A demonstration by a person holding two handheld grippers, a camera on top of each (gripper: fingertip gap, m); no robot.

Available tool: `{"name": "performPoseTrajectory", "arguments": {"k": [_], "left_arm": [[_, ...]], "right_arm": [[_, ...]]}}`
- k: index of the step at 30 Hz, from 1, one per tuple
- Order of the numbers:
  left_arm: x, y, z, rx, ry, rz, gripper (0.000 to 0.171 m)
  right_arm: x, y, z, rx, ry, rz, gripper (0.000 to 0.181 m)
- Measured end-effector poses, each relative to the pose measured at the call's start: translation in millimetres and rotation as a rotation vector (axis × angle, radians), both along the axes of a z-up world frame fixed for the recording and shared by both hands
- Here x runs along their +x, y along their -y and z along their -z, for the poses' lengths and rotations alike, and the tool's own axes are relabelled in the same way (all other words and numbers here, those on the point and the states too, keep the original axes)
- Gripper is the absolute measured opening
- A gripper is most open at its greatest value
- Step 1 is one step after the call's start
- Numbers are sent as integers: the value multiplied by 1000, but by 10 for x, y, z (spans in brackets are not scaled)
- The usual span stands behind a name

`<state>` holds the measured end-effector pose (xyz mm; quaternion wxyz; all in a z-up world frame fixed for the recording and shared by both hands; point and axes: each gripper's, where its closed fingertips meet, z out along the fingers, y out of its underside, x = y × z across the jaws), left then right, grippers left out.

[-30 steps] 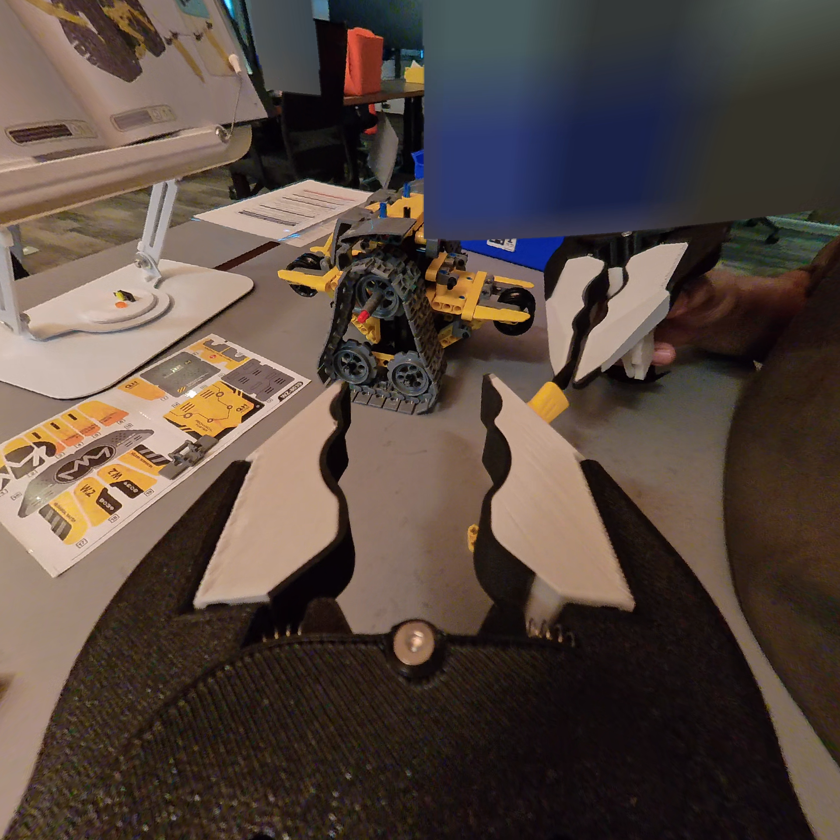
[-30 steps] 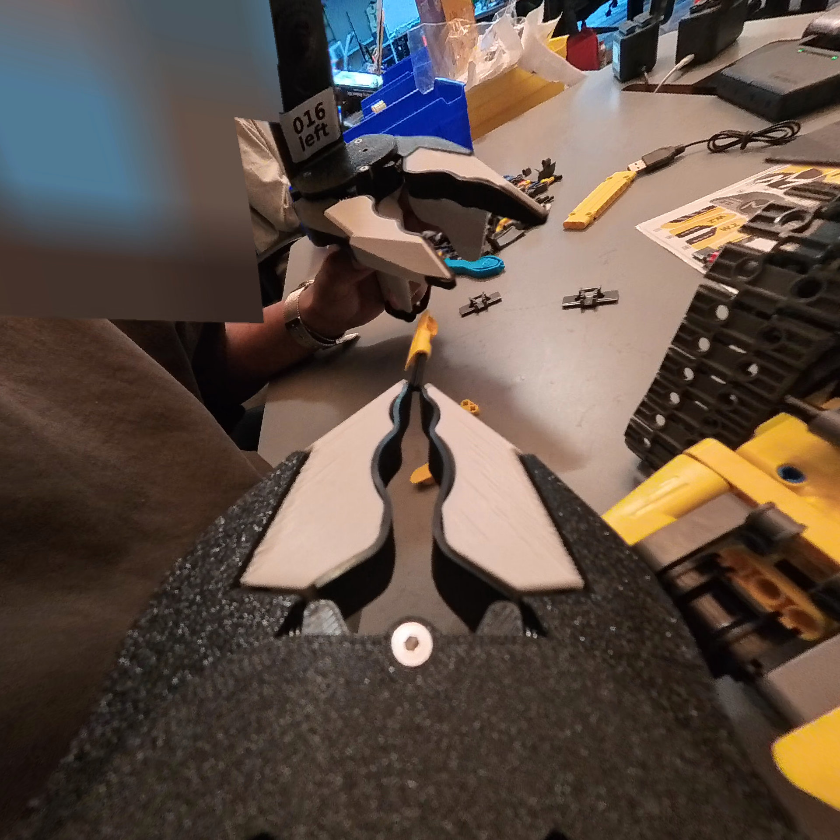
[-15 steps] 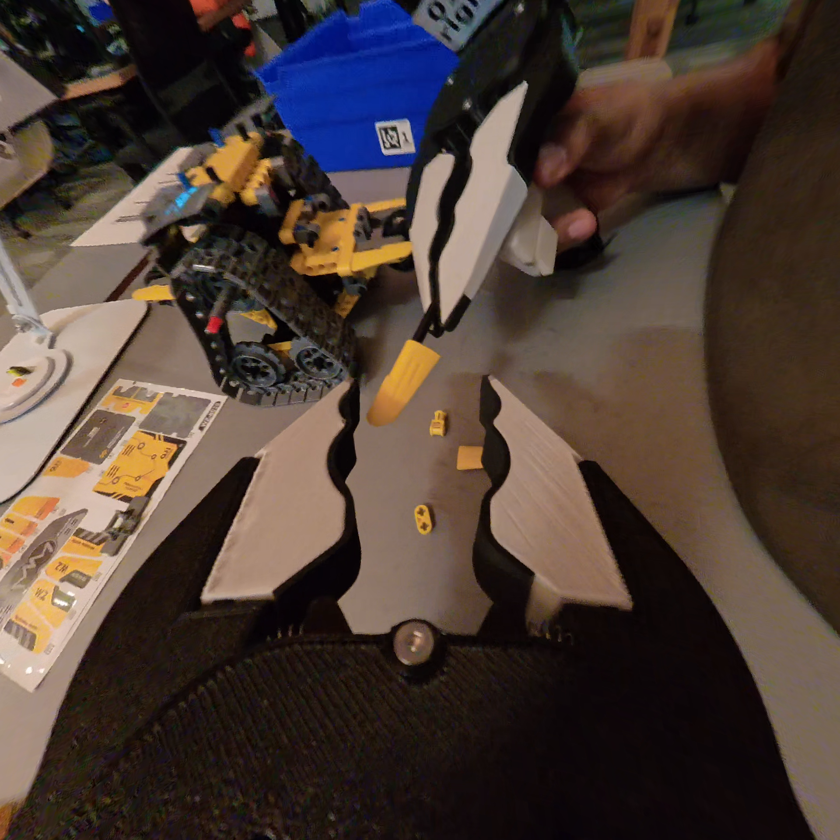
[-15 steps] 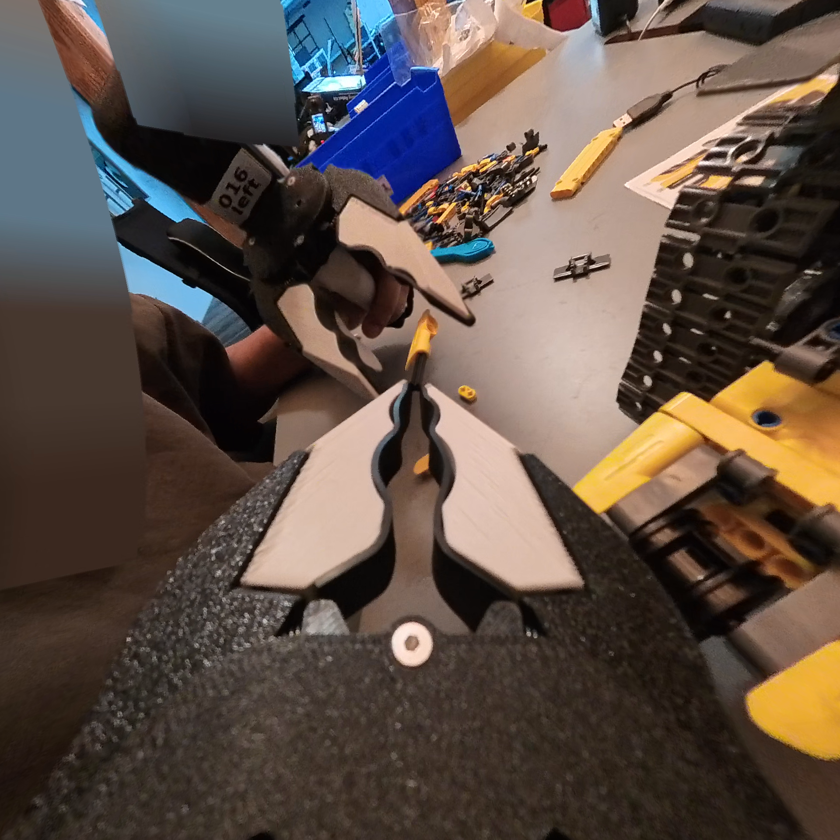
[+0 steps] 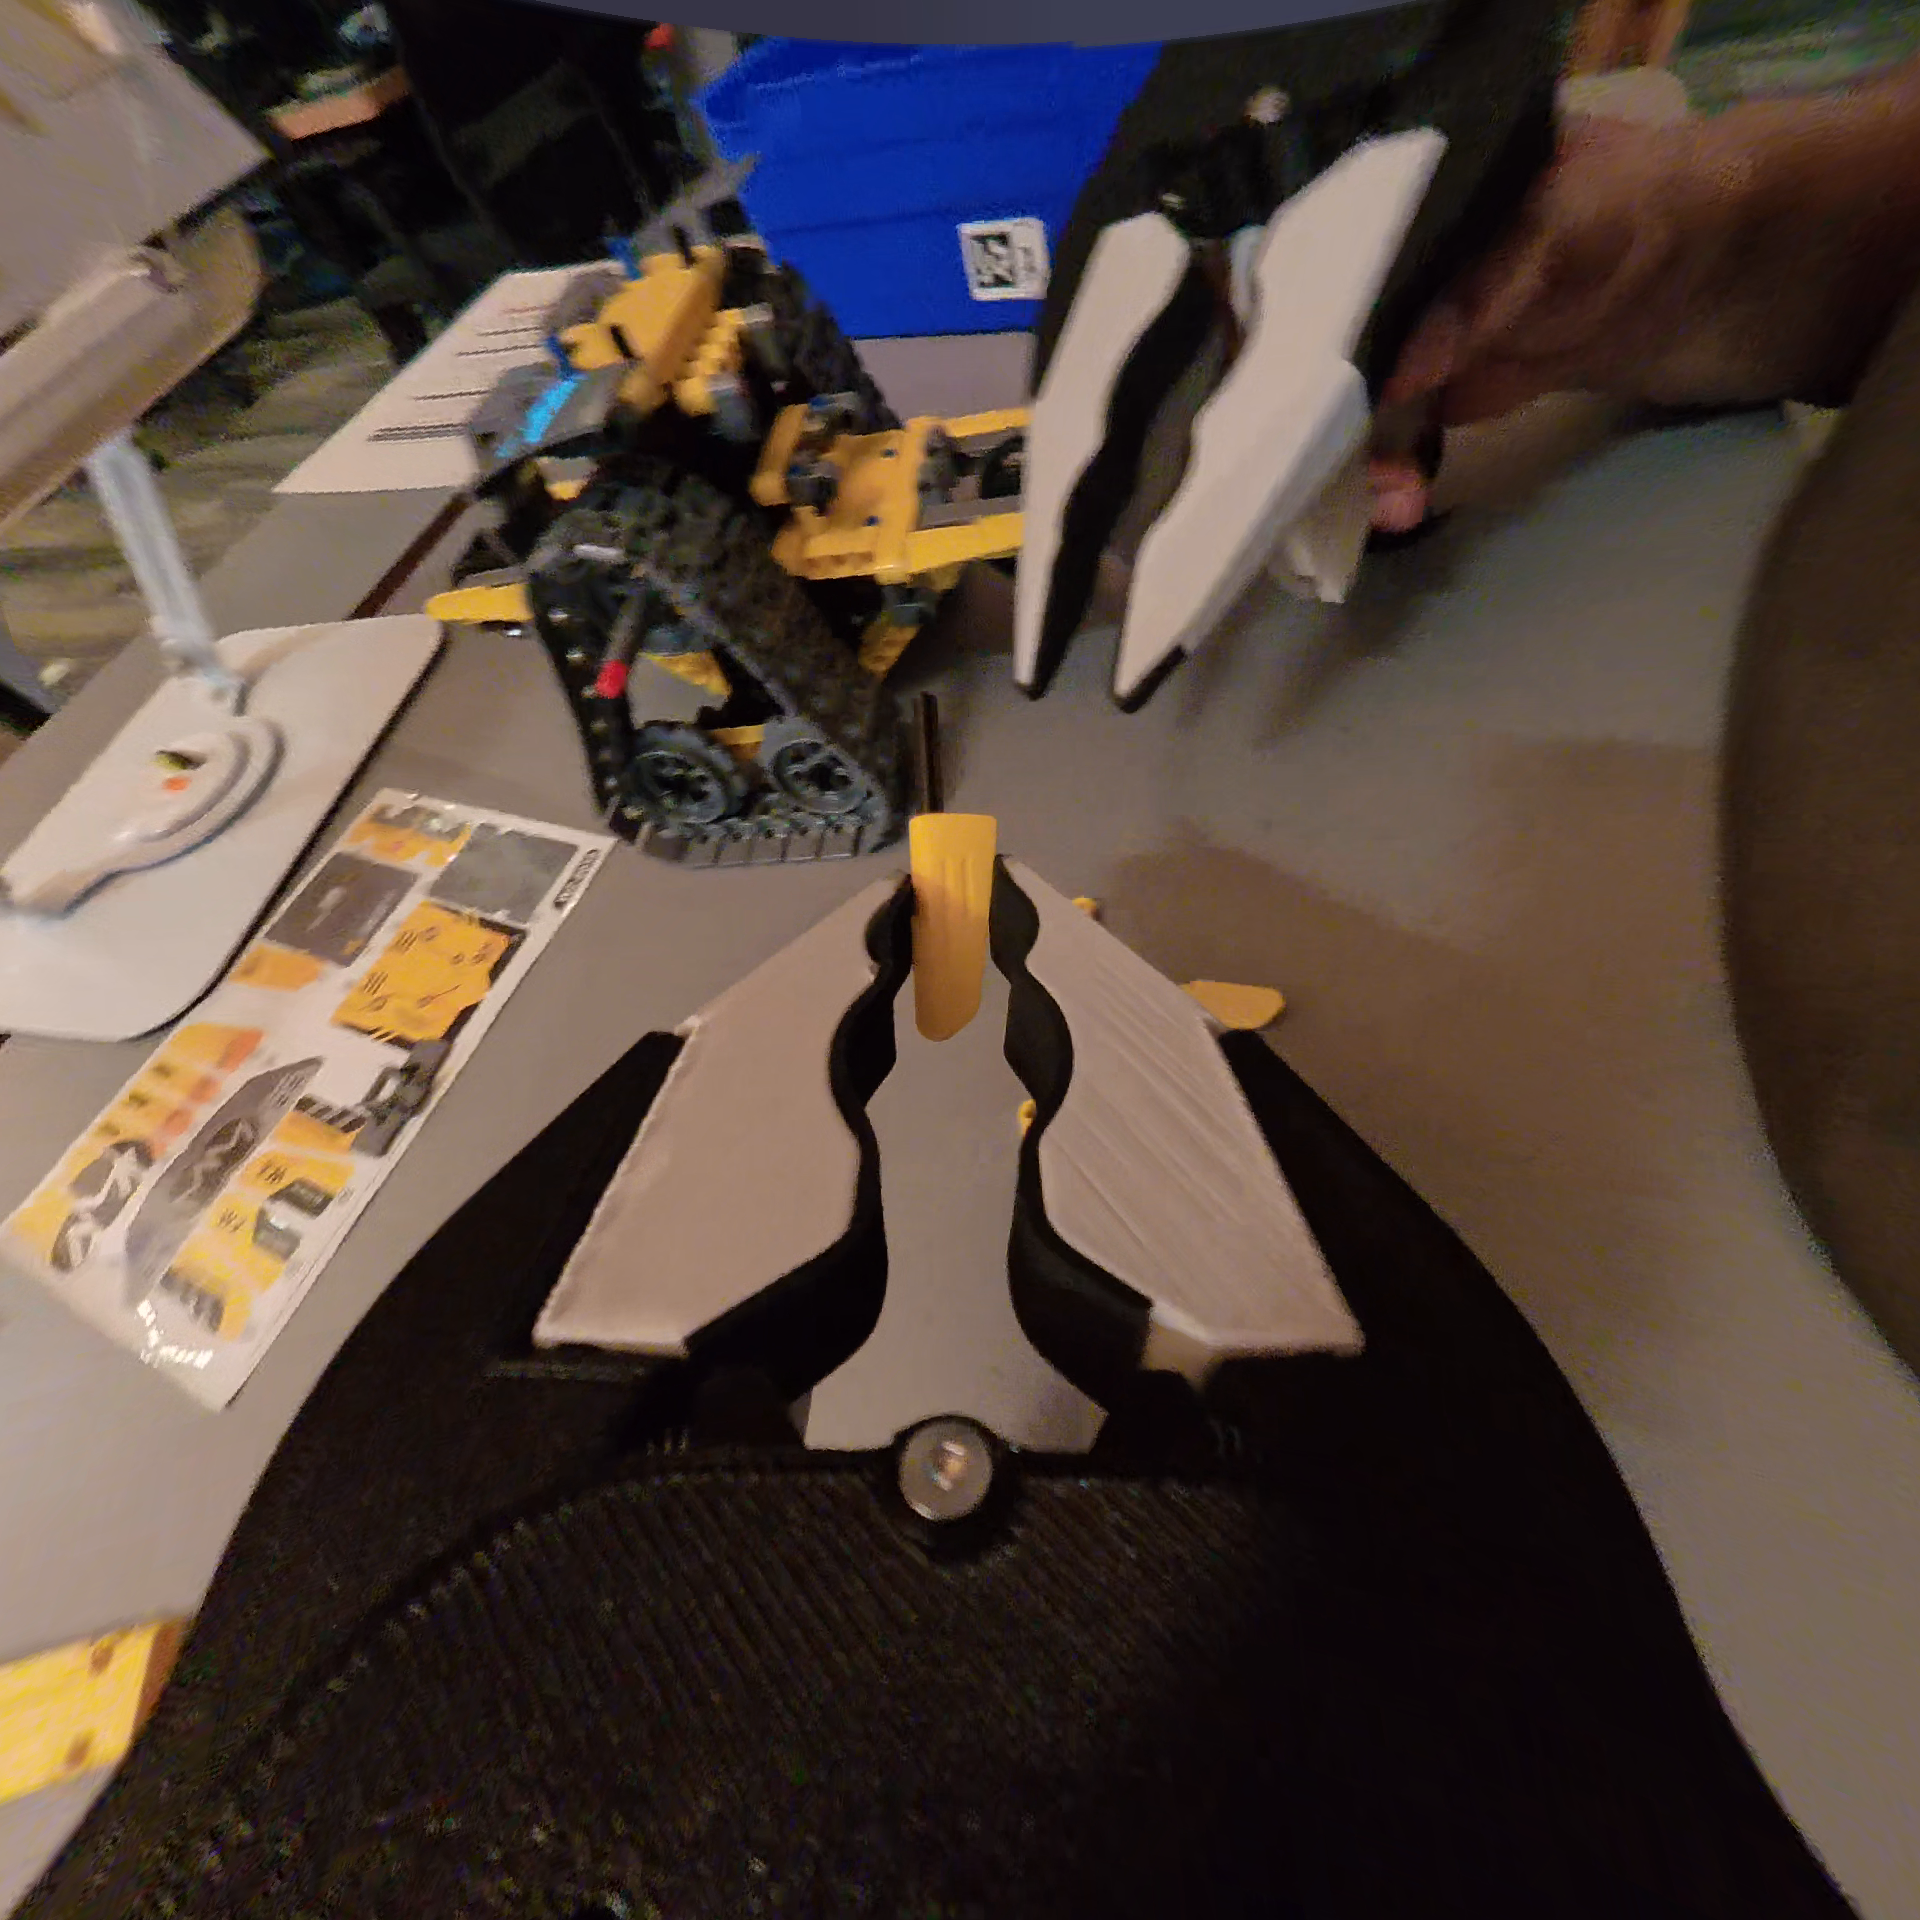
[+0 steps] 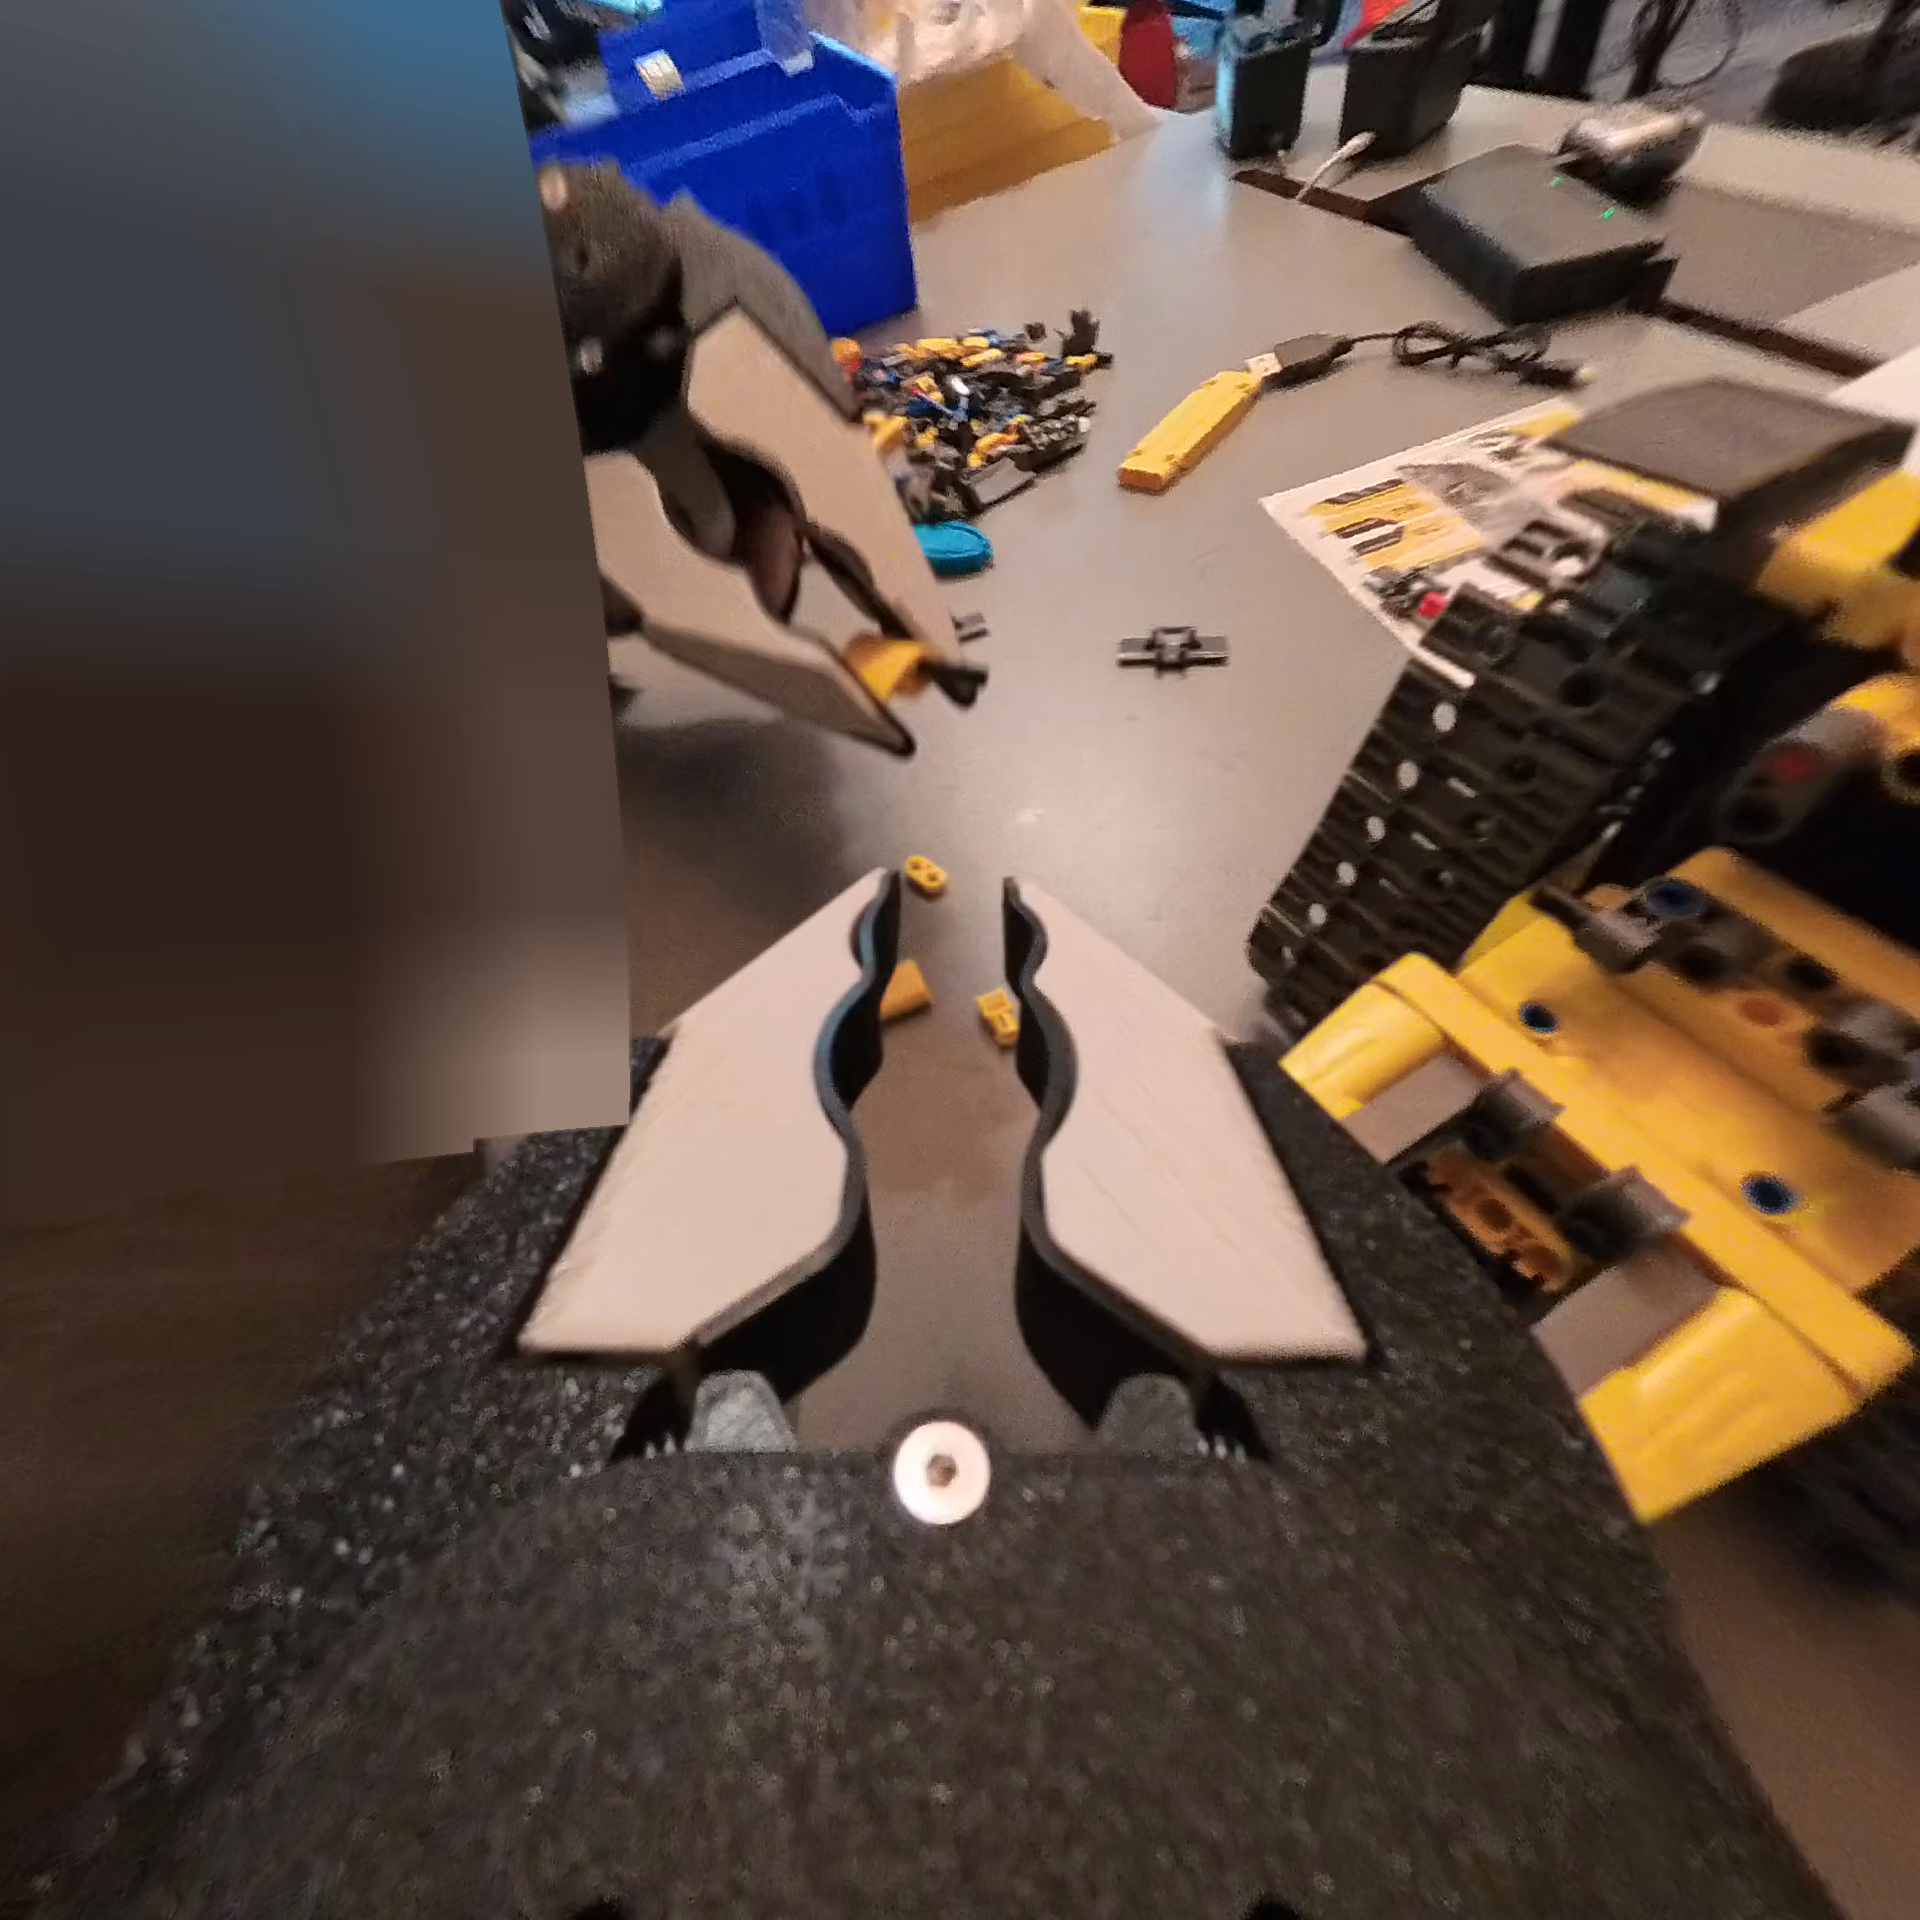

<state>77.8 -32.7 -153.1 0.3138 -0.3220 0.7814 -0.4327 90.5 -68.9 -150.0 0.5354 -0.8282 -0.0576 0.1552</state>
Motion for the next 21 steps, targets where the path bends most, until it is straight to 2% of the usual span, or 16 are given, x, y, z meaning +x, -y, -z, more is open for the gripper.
{"name": "performPoseTrajectory", "arguments": {"k": [2,5,9,11,16,21], "left_arm": [[18,-90,-74,-58,6,-32,11],[37,-144,-112,-137,-8,-51,11],[82,-244,-91,-165,-28,-107,11],[99,-293,-107,-183,-28,-133,11],[150,-429,-97,-226,-32,-198,11],[171,-494,-139,-249,-3,-228,11]], "right_arm": [[-1,-7,80,-26,129,10,18],[-1,-23,360,-131,310,20,18],[8,-48,634,-216,432,28,18],[-45,-78,621,-202,406,16,18],[-162,-239,462,-157,220,6,18],[-355,-441,459,-200,117,-19,25]]}}
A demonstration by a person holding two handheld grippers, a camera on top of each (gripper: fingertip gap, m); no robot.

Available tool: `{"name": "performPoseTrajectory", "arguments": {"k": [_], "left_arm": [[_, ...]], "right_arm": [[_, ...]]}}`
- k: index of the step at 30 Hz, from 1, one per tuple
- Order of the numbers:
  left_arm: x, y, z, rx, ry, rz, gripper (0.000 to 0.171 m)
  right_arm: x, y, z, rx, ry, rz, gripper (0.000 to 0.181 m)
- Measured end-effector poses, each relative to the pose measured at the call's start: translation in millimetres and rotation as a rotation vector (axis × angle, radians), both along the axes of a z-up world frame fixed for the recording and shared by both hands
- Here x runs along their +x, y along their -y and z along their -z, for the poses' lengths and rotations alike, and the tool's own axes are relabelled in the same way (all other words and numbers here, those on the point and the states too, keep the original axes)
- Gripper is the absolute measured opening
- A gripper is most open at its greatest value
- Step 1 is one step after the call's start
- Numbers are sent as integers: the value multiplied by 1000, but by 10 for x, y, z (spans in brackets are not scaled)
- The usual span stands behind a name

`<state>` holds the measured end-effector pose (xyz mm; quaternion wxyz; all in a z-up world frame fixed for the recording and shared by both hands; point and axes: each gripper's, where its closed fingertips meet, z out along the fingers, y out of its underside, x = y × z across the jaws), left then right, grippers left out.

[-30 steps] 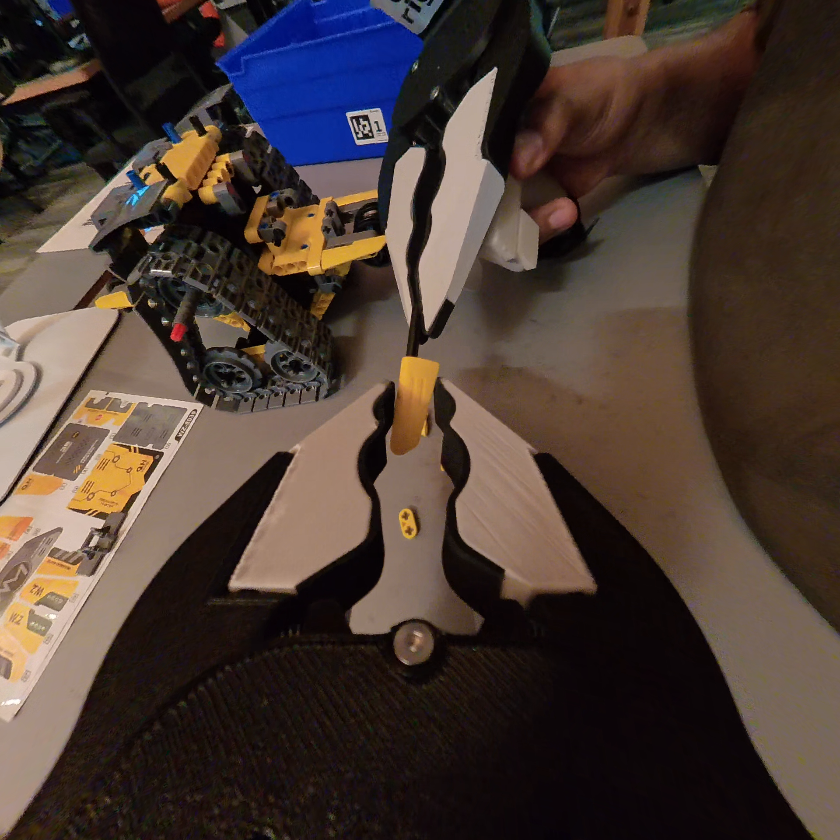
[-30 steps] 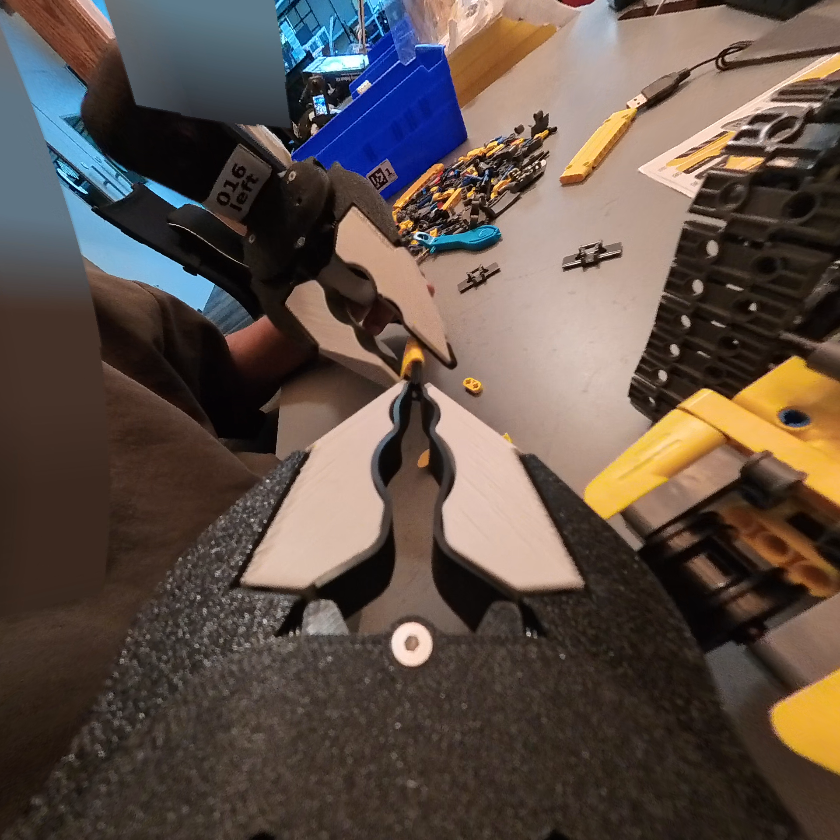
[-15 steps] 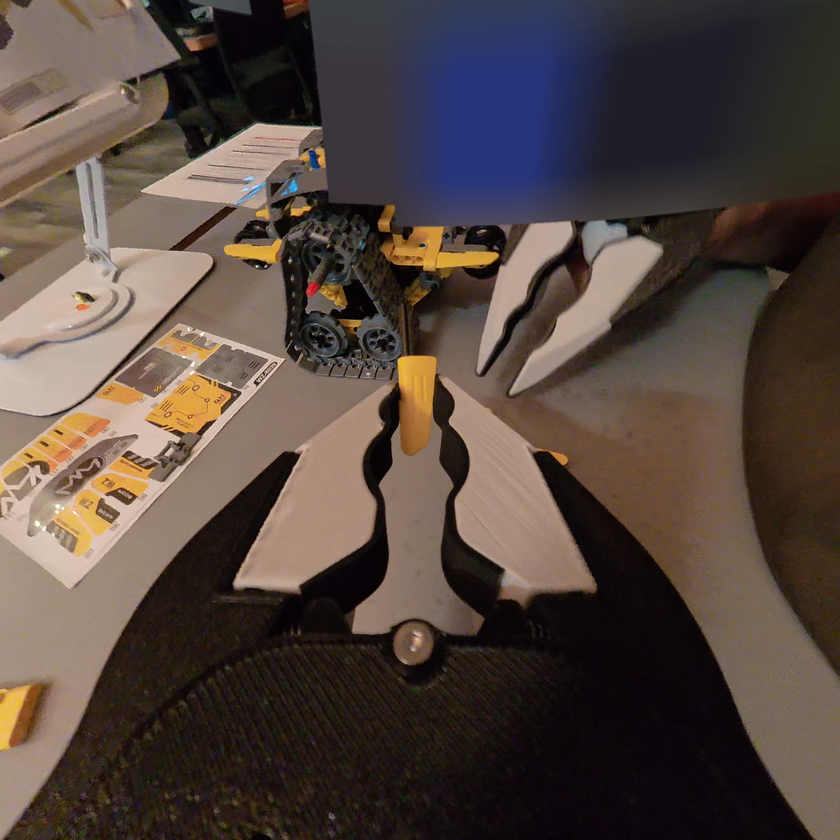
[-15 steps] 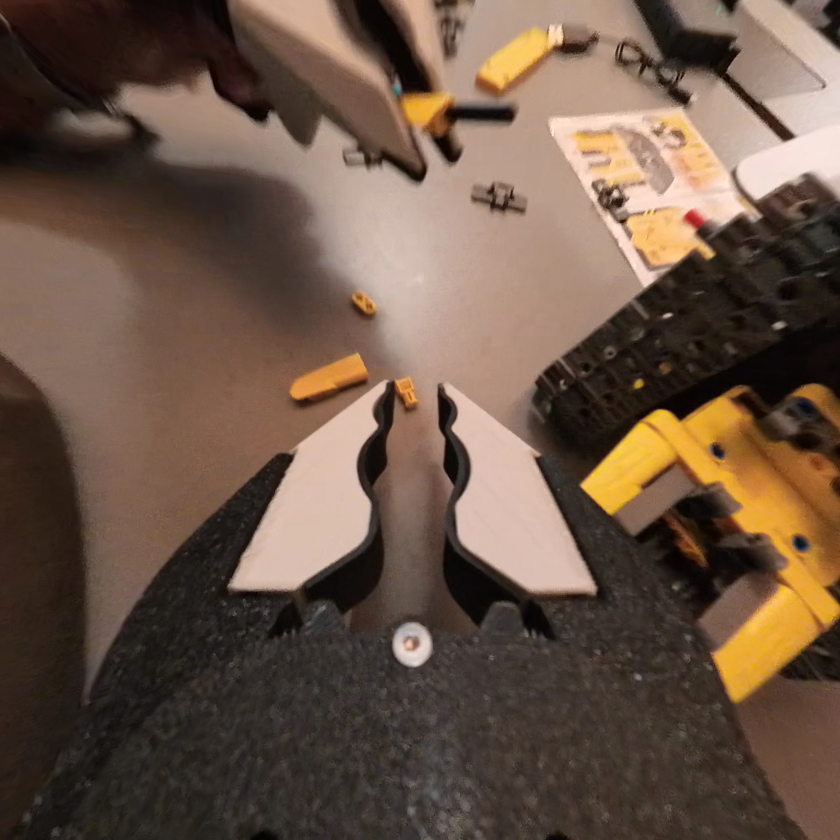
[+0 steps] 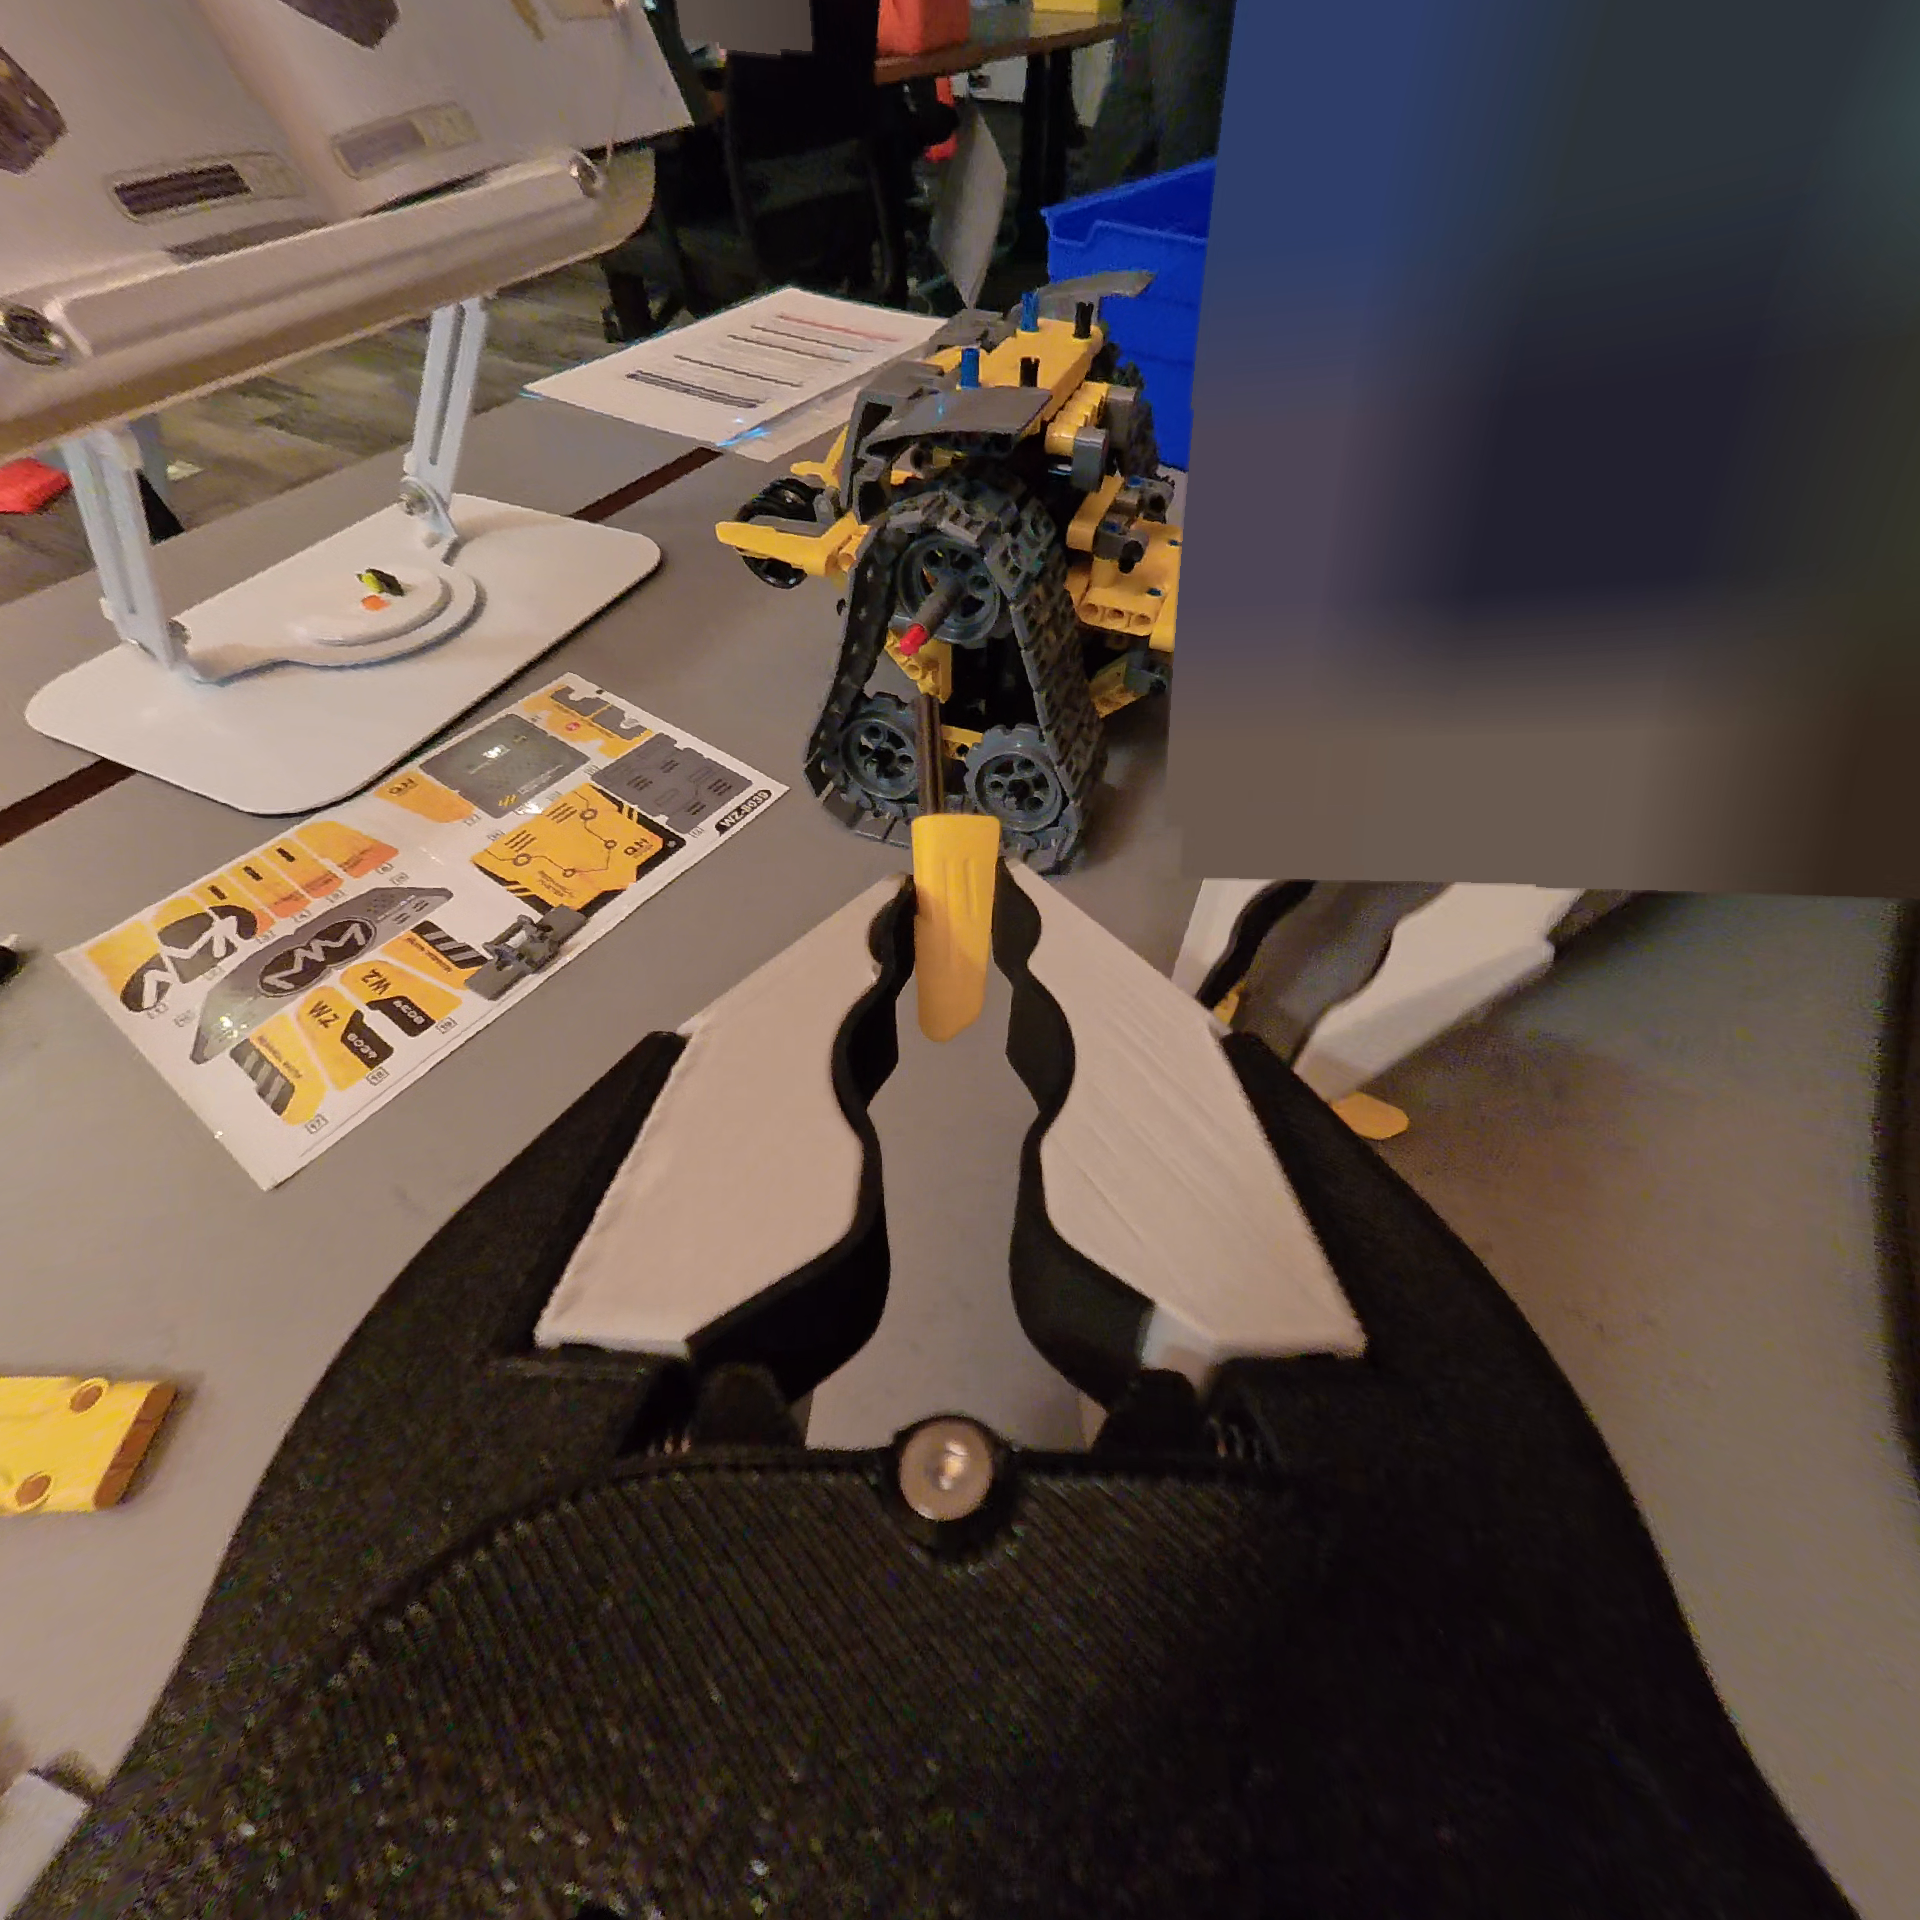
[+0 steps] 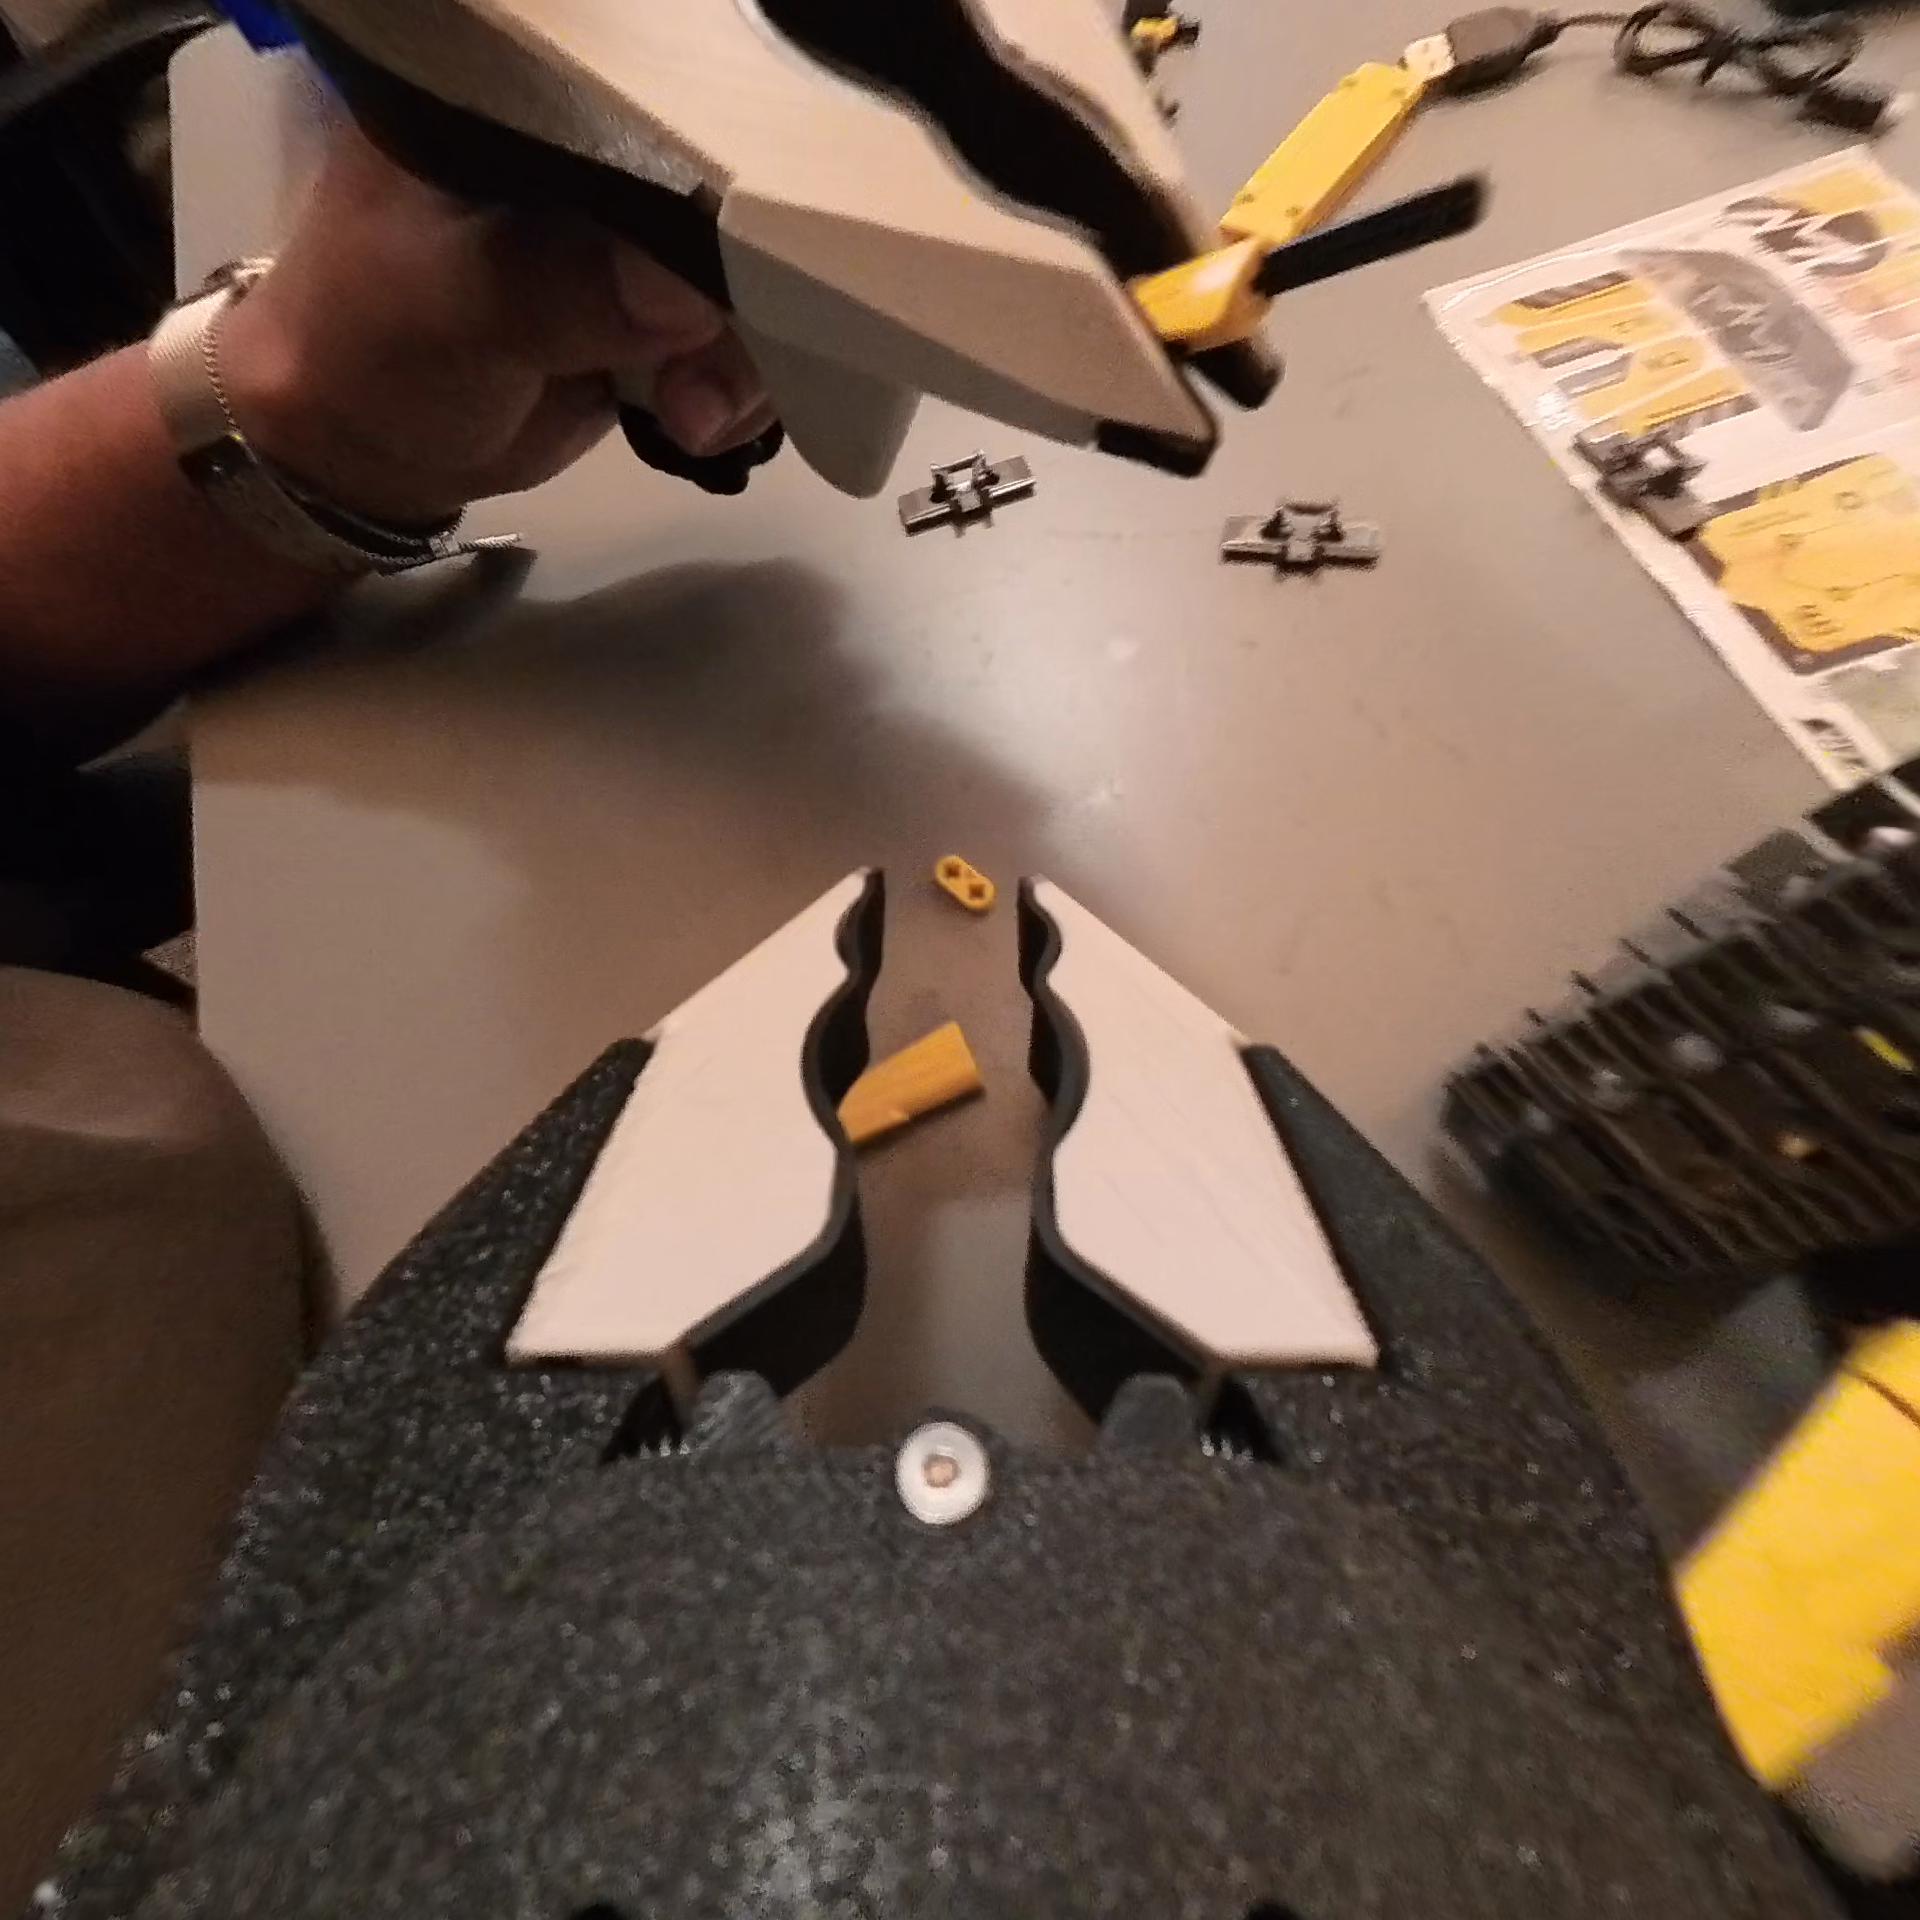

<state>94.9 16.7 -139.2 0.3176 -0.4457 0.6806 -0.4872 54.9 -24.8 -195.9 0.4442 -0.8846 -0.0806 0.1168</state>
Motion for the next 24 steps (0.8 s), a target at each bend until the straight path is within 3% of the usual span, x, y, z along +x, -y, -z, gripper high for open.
{"name": "performPoseTrajectory", "arguments": {"k": [7,14,20,24], "left_arm": [[-31,28,-156,-29,63,-4,11],[-137,183,-391,-50,173,75,11],[-215,267,-522,-39,256,126,11],[-195,222,-490,-44,247,117,11]], "right_arm": [[-42,-137,218,-89,74,40,31],[-22,-148,286,-100,193,22,11],[-13,-71,111,-6,182,7,7],[-138,168,-63,47,51,-31,7]]}}
